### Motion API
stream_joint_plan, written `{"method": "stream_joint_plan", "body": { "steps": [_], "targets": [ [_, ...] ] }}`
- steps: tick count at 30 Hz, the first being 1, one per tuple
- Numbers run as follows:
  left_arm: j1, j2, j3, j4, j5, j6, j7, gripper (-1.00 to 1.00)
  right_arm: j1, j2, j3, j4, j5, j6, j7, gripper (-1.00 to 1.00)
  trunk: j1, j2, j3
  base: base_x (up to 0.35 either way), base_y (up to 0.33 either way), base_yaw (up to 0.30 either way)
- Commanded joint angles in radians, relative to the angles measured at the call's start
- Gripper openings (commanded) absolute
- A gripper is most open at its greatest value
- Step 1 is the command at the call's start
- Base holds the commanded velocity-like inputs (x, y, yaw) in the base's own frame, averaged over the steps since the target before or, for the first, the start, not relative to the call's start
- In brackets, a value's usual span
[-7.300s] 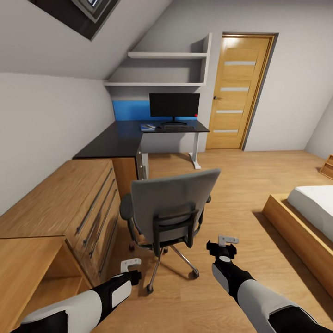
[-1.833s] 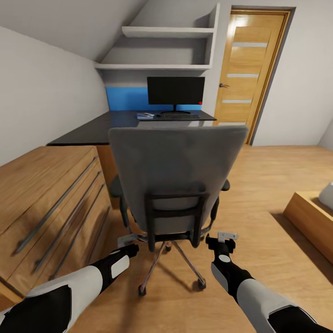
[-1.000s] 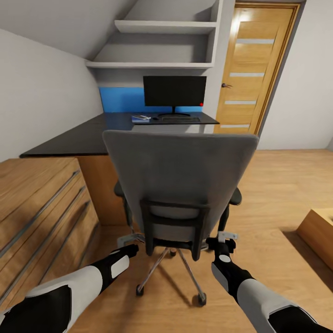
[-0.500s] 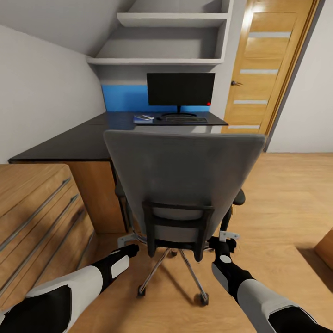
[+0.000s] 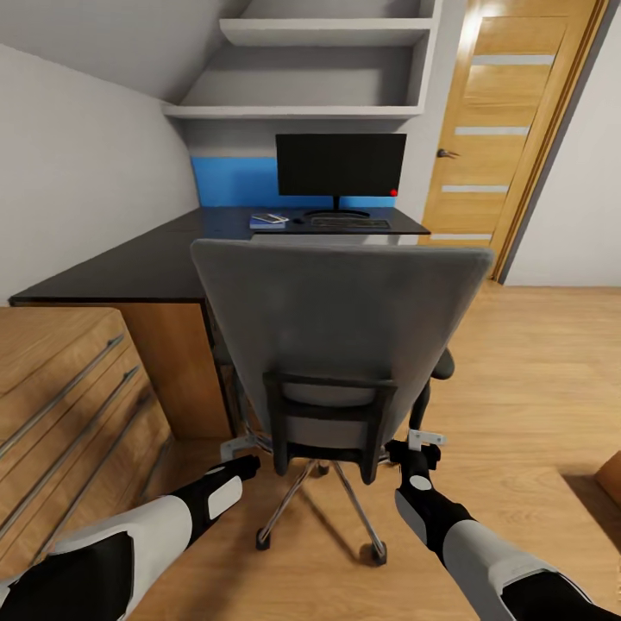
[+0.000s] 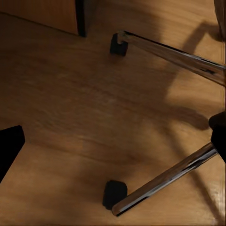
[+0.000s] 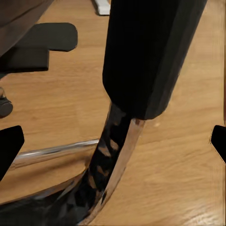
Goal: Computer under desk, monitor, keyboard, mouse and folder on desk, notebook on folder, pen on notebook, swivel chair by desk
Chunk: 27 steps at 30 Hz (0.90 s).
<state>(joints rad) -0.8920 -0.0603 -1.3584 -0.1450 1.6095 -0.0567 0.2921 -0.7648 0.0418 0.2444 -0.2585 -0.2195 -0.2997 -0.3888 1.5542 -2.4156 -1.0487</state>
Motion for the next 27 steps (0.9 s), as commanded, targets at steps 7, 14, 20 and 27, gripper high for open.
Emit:
{"method": "stream_joint_plan", "body": {
  "steps": [7, 14, 20, 27],
  "targets": [
    [-0.001, 0.001, -0.009, -0.002, 0.007, -0.004, 0.004, 1.0, -0.001, 0.0, 0.009, 0.001, -0.011, -0.005, -0.004, 1.0, 0.0, 0.0, -0.001, 0.0, -0.265, 0.0],
    [-0.001, 0.003, -0.008, -0.002, 0.008, -0.004, 0.004, 1.0, -0.001, 0.0, 0.009, 0.001, -0.011, -0.005, -0.004, 1.0, 0.0, 0.0, -0.001, -0.003, -0.027, 0.0],
    [-0.001, 0.003, -0.008, -0.002, 0.007, -0.004, 0.004, 1.0, -0.001, 0.0, 0.009, 0.001, -0.011, -0.005, -0.004, 1.0, 0.0, 0.0, -0.001, -0.125, -0.002, 0.0],
    [-0.001, 0.004, -0.008, -0.002, 0.007, -0.004, 0.004, 1.0, -0.001, 0.001, 0.01, 0.001, -0.011, -0.004, -0.004, 1.0, 0.0, 0.0, -0.001, -0.289, 0.0, 0.0]
  ]
}}
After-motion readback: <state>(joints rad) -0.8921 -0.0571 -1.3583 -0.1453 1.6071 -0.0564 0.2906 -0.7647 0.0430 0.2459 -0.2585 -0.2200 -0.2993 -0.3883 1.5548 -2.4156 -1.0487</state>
